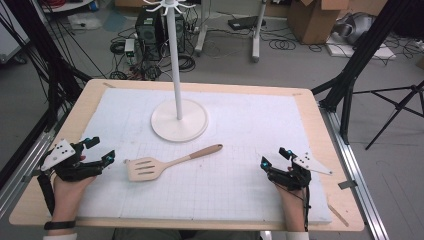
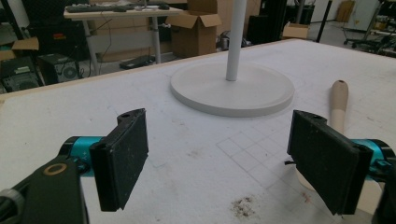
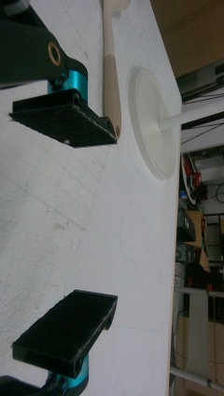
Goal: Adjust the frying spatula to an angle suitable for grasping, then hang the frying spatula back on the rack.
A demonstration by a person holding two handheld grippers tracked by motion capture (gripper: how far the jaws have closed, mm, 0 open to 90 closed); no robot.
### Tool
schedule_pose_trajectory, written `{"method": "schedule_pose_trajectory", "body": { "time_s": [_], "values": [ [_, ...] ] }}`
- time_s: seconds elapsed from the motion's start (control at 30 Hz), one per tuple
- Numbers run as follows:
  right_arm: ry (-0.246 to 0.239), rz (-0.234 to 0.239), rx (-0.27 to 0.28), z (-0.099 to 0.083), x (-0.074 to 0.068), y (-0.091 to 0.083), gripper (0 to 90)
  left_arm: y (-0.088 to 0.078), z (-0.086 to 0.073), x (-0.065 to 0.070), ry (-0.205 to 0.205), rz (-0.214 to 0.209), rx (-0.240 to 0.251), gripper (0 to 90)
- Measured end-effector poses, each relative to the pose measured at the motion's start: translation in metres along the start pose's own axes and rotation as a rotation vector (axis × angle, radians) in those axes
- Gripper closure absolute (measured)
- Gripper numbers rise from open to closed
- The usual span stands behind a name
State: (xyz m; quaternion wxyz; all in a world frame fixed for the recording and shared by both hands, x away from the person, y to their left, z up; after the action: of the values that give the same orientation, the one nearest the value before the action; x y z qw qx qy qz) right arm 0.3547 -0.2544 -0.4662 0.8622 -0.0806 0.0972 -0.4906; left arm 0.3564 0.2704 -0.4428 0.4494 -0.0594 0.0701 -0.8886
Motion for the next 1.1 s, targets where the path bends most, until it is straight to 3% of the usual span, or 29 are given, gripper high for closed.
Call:
{"method": "schedule_pose_trajectory", "body": {
  "time_s": [0.3,0.57,0.7,0.73,0.93,1.1],
  "values": [
    [-0.001,-0.002,-0.001,0.0,0.0,-0.001,17.8,0.001,0.007,0.005,0.017,-0.014,0.008,20.8],
    [-0.002,-0.006,-0.002,0.0,0.0,-0.001,17.7,0.002,0.025,0.022,0.045,-0.076,0.01,20.4],
    [-0.004,-0.004,-0.004,0.0,-0.001,-0.001,17.7,0.007,0.036,0.033,0.061,-0.12,-0.016,19.6],
    [-0.005,-0.002,-0.004,0.0,-0.001,-0.001,17.7,0.011,0.041,0.039,0.067,-0.148,-0.036,19.6],
    [-0.003,-0.001,-0.003,0.0,0.0,-0.001,17.6,0.023,0.055,0.058,0.104,-0.2,-0.093,18.7],
    [-0.005,0.001,-0.003,0.0,-0.001,-0.001,17.7,0.034,0.058,0.069,0.113,-0.237,-0.136,17.3]
  ]
}}
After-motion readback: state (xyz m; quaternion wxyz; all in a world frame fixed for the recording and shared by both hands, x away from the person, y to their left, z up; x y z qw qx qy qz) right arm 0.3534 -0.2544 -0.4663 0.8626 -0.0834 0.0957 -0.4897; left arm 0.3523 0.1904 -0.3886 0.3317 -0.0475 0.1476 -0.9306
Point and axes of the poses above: each handheld gripper's, and its own axes: y roughly forward along the jaws, z roughly out of its top, x roughly to its right, the point moved 9 cm from there along y, roughly forward along the jaws, and after that the axes turned 2 degrees about -y, right-handed, at the moved point
